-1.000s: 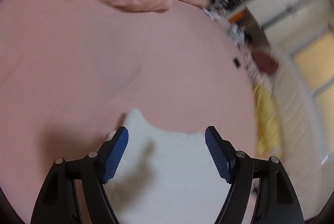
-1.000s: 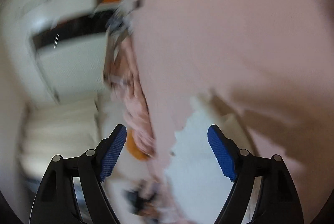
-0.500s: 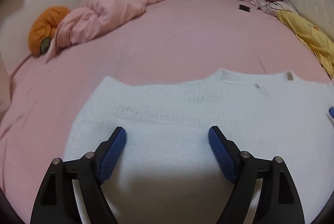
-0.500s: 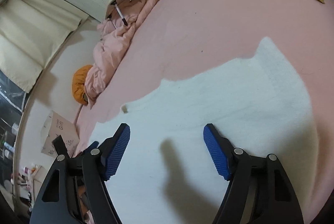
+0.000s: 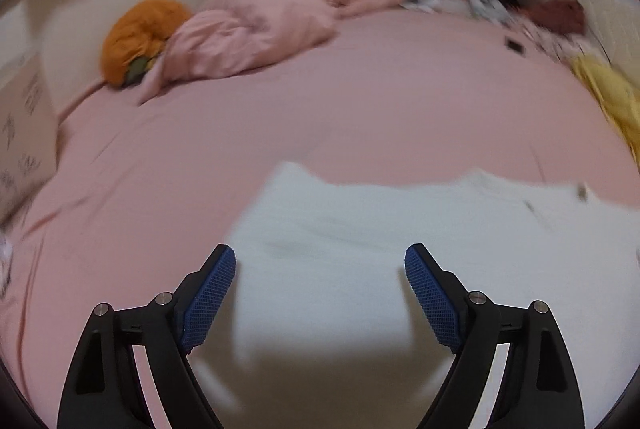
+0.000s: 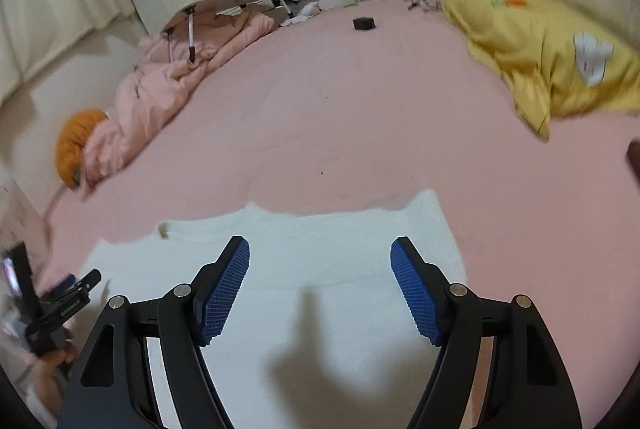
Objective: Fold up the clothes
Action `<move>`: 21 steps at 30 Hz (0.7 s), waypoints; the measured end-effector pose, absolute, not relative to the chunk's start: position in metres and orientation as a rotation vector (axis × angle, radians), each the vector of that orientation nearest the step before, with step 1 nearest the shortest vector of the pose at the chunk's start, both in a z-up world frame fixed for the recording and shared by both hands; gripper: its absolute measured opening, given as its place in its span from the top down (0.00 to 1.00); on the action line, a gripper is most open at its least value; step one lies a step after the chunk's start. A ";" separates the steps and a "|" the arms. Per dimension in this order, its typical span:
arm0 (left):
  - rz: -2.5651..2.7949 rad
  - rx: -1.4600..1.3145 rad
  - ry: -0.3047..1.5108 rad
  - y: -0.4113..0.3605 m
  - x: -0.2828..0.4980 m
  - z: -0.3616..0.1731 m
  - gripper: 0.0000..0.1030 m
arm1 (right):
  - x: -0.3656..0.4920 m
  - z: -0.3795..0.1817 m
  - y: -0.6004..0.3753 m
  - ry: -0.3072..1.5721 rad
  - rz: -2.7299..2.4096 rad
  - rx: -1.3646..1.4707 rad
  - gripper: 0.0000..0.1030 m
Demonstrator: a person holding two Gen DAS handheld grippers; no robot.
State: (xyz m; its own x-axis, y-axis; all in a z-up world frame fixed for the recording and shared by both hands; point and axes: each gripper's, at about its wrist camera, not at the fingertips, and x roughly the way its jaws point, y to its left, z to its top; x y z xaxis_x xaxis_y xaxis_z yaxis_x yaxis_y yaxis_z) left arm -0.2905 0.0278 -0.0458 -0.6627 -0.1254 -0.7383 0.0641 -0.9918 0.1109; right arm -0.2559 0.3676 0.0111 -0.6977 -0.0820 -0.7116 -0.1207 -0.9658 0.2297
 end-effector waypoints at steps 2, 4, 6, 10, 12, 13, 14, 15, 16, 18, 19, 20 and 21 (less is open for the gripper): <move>-2.780 1.276 -0.152 0.047 -0.288 -0.055 0.16 | -0.260 0.008 0.356 0.351 2.814 -1.228 0.29; -2.757 1.281 -0.196 0.057 -0.287 -0.064 0.15 | -0.263 0.004 0.353 0.346 2.791 -1.250 0.29; -2.759 1.238 -0.224 0.058 -0.284 -0.066 0.10 | -0.265 -0.002 0.350 0.310 2.762 -1.271 0.29; -2.757 1.219 -0.206 0.043 -0.286 -0.063 0.05 | -0.262 -0.013 0.353 0.231 2.719 -1.302 0.29; -2.735 1.180 -0.240 0.034 -0.286 -0.060 0.05 | -0.263 -0.020 0.358 0.188 2.682 -1.318 0.29; -2.719 1.166 -0.243 0.028 -0.287 -0.058 0.05 | -0.262 -0.023 0.362 0.172 2.658 -1.318 0.29; -2.697 1.160 -0.232 0.020 -0.289 -0.057 0.05 | -0.261 -0.025 0.367 0.155 2.634 -1.319 0.29; -2.675 1.153 -0.222 0.012 -0.291 -0.056 0.05 | -0.259 -0.026 0.372 0.138 2.606 -1.311 0.29; -2.646 1.152 -0.198 0.003 -0.293 -0.055 0.05 | -0.257 -0.025 0.378 0.119 2.569 -1.285 0.29; -2.581 1.143 -0.154 -0.013 -0.297 -0.053 0.05 | -0.252 -0.019 0.387 0.086 2.522 -1.226 0.29; -2.547 1.131 -0.144 -0.017 -0.298 -0.051 0.05 | -0.249 -0.014 0.390 0.076 2.510 -1.196 0.29; -2.530 1.130 -0.127 -0.016 -0.297 -0.049 0.05 | -0.245 -0.009 0.390 0.087 2.523 -1.165 0.29; -2.536 1.141 -0.105 -0.013 -0.297 -0.046 0.05 | -0.242 -0.002 0.388 0.119 2.559 -1.143 0.28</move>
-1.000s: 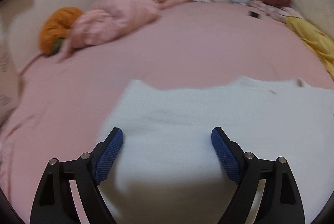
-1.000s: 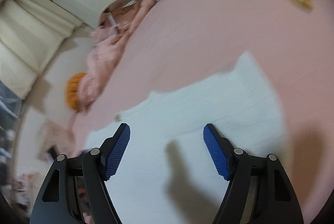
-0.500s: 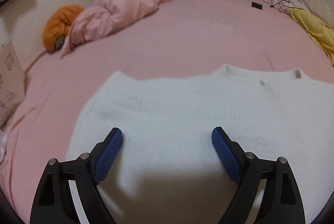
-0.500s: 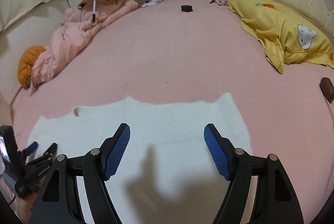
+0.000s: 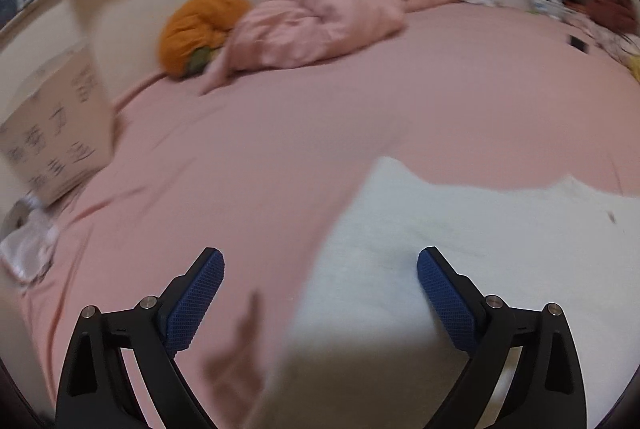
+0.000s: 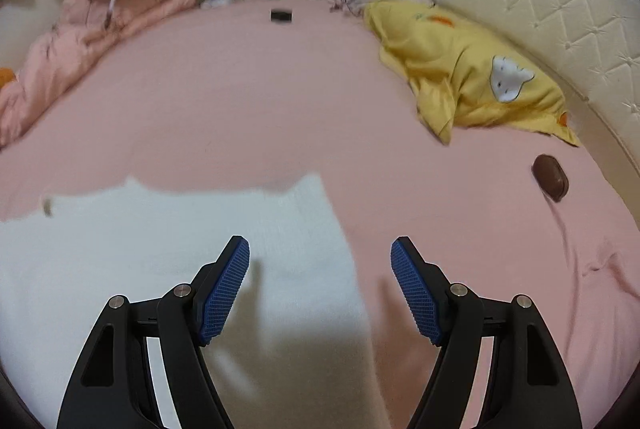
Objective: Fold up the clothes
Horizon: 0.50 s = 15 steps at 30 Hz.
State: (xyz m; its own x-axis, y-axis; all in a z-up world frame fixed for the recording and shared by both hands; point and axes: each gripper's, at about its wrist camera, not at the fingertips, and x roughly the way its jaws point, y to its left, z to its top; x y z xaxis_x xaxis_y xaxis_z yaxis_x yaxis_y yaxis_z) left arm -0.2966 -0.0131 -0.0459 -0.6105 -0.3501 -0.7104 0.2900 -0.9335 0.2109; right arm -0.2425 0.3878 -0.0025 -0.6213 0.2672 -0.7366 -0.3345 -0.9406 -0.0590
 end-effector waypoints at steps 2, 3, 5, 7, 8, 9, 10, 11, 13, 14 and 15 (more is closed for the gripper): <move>-2.563 1.178 -0.156 0.012 -0.294 -0.042 0.05 | -0.240 0.004 0.377 0.171 2.629 -1.131 0.28; -2.577 1.191 -0.205 0.026 -0.292 -0.041 0.05 | -0.241 0.005 0.367 0.178 2.665 -1.132 0.28; -2.600 1.191 -0.320 0.056 -0.283 -0.041 0.05 | -0.239 -0.002 0.350 0.178 2.705 -1.161 0.28; -2.615 1.182 -0.420 0.081 -0.274 -0.043 0.05 | -0.237 -0.011 0.334 0.174 2.730 -1.197 0.28; -2.619 1.181 -0.457 0.090 -0.271 -0.045 0.05 | -0.235 -0.017 0.327 0.172 2.736 -1.220 0.28; -2.621 1.183 -0.484 0.097 -0.268 -0.047 0.05 | -0.233 -0.026 0.325 0.170 2.725 -1.247 0.28; -2.623 1.191 -0.501 0.102 -0.265 -0.050 0.05 | -0.230 -0.032 0.328 0.161 2.708 -1.253 0.28; -2.629 1.206 -0.496 0.103 -0.262 -0.052 0.05 | -0.228 -0.038 0.331 0.153 2.692 -1.258 0.28; -2.666 1.224 -0.439 0.101 -0.256 -0.050 0.05 | -0.222 -0.042 0.339 0.138 2.662 -1.226 0.28; -2.692 1.232 -0.392 0.099 -0.253 -0.047 0.05 | -0.220 -0.040 0.348 0.123 2.619 -1.199 0.28; -2.704 1.237 -0.366 0.097 -0.250 -0.046 0.05 | -0.218 -0.038 0.359 0.127 2.571 -1.175 0.28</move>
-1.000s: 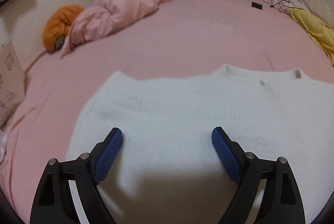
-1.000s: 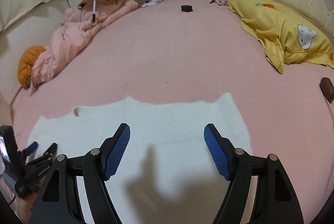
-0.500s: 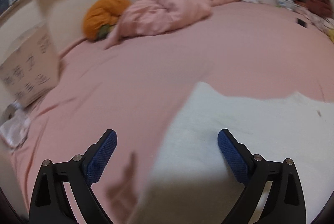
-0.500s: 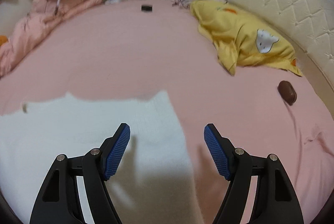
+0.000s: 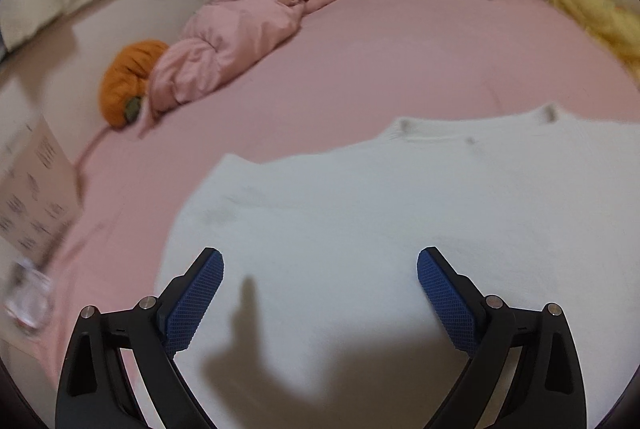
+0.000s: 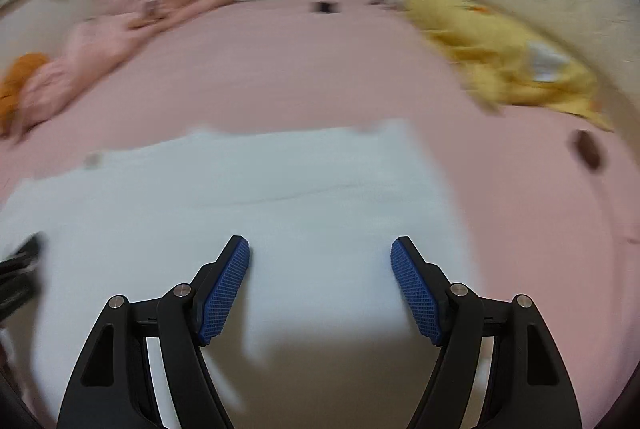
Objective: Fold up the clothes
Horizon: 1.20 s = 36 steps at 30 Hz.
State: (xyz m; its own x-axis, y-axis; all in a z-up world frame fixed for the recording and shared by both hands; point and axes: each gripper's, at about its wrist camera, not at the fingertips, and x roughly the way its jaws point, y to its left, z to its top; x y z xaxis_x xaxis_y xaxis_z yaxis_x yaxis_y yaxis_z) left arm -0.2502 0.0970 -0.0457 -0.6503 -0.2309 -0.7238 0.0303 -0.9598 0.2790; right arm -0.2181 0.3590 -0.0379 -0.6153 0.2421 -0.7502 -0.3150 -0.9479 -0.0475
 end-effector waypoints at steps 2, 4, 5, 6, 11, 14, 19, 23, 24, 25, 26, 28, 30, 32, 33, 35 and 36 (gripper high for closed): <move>-2.698 1.240 -0.361 0.097 -0.247 -0.044 0.05 | -0.213 -0.033 0.377 0.190 2.533 -1.149 0.28; -2.678 1.230 -0.392 0.098 -0.246 -0.043 0.05 | -0.207 -0.027 0.387 0.230 2.511 -1.138 0.28; -2.669 1.229 -0.403 0.098 -0.245 -0.043 0.05 | -0.205 -0.024 0.387 0.235 2.515 -1.131 0.28; -2.662 1.231 -0.403 0.098 -0.245 -0.043 0.05 | -0.203 -0.020 0.383 0.233 2.528 -1.129 0.28; -2.655 1.247 -0.387 0.097 -0.241 -0.043 0.05 | -0.196 -0.011 0.341 0.229 2.673 -1.133 0.28; -2.682 1.267 -0.394 0.098 -0.235 -0.046 0.05 | -0.192 -0.019 0.306 0.206 2.770 -1.189 0.28; -2.714 1.258 -0.426 0.070 -0.221 -0.061 0.03 | -0.181 -0.039 0.308 0.167 2.768 -1.219 0.28; -2.703 1.280 -0.319 0.037 -0.217 -0.058 0.01 | -0.165 -0.039 0.343 0.152 2.693 -1.178 0.28; -2.684 1.283 -0.294 0.032 -0.215 -0.055 0.01 | -0.159 -0.035 0.350 0.156 2.664 -1.163 0.28; -2.667 1.280 -0.265 0.029 -0.212 -0.050 0.01 | -0.154 -0.031 0.357 0.159 2.635 -1.149 0.28; -2.658 1.272 -0.236 0.027 -0.208 -0.045 0.01 | -0.148 -0.027 0.363 0.166 2.610 -1.134 0.28; -2.695 1.281 -0.156 0.027 -0.197 -0.037 0.01 | -0.135 -0.020 0.360 0.183 2.622 -1.124 0.28; -2.776 1.326 -0.058 0.032 -0.187 -0.038 0.01 | -0.124 -0.017 0.347 0.165 2.673 -1.139 0.28; -2.836 1.376 -0.001 0.039 -0.178 -0.044 0.01 | -0.119 -0.021 0.330 0.109 2.727 -1.175 0.28; -2.831 1.407 -0.035 0.043 -0.177 -0.051 0.01 | -0.117 -0.026 0.321 0.059 2.737 -1.193 0.28; -2.795 1.456 -0.100 0.043 -0.176 -0.066 0.01 | -0.114 -0.033 0.313 -0.025 2.719 -1.211 0.28; -2.802 1.465 -0.085 0.039 -0.175 -0.069 0.01 | -0.113 -0.035 0.314 -0.052 2.698 -1.208 0.28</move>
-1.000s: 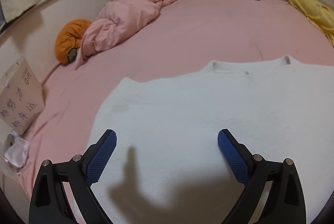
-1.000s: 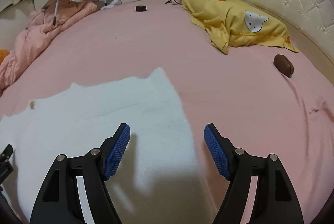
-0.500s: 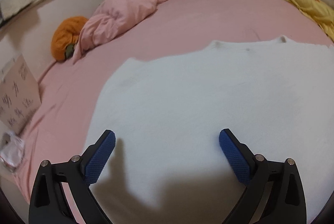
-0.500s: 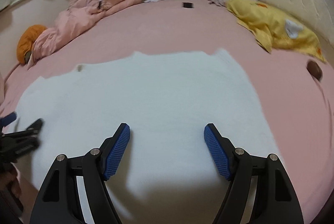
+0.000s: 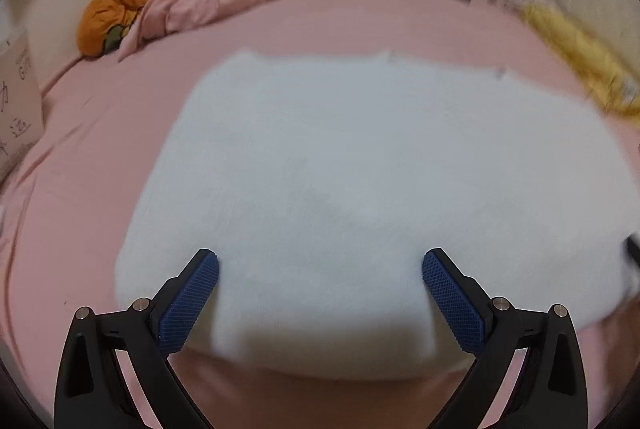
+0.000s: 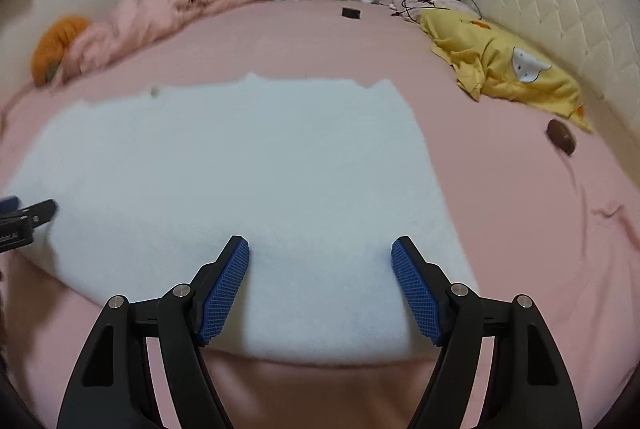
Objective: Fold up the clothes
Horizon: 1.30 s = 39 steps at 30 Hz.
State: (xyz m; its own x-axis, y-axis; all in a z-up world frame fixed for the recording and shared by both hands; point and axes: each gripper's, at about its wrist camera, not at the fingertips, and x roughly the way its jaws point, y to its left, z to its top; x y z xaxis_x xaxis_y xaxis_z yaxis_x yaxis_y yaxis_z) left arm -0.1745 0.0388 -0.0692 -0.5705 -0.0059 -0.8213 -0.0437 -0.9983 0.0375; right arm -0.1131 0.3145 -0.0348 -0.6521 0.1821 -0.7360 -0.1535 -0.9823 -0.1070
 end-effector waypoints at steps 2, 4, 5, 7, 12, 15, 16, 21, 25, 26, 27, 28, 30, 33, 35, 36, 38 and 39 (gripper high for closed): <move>2.770 -1.445 0.059 0.027 -0.171 -0.068 0.01 | -0.110 -0.034 0.326 -0.054 2.644 -1.203 0.28; 2.827 -1.468 0.107 0.015 -0.165 -0.061 0.01 | -0.106 -0.032 0.342 -0.013 2.581 -1.202 0.28; 2.862 -1.491 0.132 0.006 -0.163 -0.057 0.01 | -0.105 -0.030 0.352 0.022 2.551 -1.199 0.28; 2.908 -1.546 0.108 -0.016 -0.163 -0.051 0.01 | -0.097 -0.023 0.368 0.091 2.501 -1.186 0.28; 3.008 -1.521 -0.105 -0.059 -0.135 -0.022 0.01 | -0.072 0.010 0.358 0.094 2.542 -1.110 0.28; 2.985 -1.416 -0.187 -0.051 -0.104 0.001 0.01 | -0.052 0.031 0.330 0.112 2.617 -1.091 0.28; 2.955 -1.368 -0.212 -0.042 -0.091 0.008 0.01 | -0.044 0.035 0.321 0.119 2.636 -1.083 0.28; 2.752 -1.250 -0.264 0.002 -0.038 0.018 0.01 | -0.003 0.047 0.276 0.098 2.717 -1.068 0.28; 2.743 -1.229 -0.065 0.030 0.002 -0.010 0.01 | 0.016 0.039 0.260 0.021 2.712 -1.121 0.28; 2.747 -1.242 -0.029 0.033 0.009 -0.018 0.01 | 0.021 0.037 0.259 0.021 2.708 -1.132 0.28; 2.739 -1.271 -0.006 0.034 0.013 -0.025 0.01 | 0.027 0.035 0.259 0.031 2.708 -1.138 0.28; 2.721 -1.305 0.003 0.037 0.014 -0.030 0.01 | 0.029 0.033 0.261 0.040 2.707 -1.143 0.28; 2.724 -1.285 -0.010 0.039 0.015 -0.025 0.01 | 0.033 0.032 0.263 0.051 2.705 -1.150 0.28; 2.737 -1.230 -0.017 0.039 0.017 -0.017 0.01 | 0.038 0.036 0.264 0.045 2.716 -1.137 0.28; 2.738 -1.227 0.010 0.041 0.020 -0.017 0.01 | 0.041 0.039 0.263 0.043 2.727 -1.118 0.28; 2.735 -1.228 0.024 0.043 0.022 -0.017 0.01 | 0.042 0.040 0.264 0.045 2.732 -1.111 0.28; 2.728 -1.222 0.044 0.047 0.024 -0.017 0.01 | 0.044 0.040 0.264 0.052 2.740 -1.109 0.28; 2.729 -1.217 0.050 0.047 0.024 -0.016 0.01 | 0.045 0.040 0.265 0.056 2.743 -1.111 0.28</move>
State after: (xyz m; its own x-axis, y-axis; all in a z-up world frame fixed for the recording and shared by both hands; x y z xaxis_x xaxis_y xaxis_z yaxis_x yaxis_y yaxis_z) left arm 0.0239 0.0471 -0.0156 -0.6584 0.1254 -0.7421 -0.1528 -0.9878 -0.0314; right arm 0.0448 0.2646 0.0404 -0.7038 0.1535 -0.6936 -0.1816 -0.9828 -0.0332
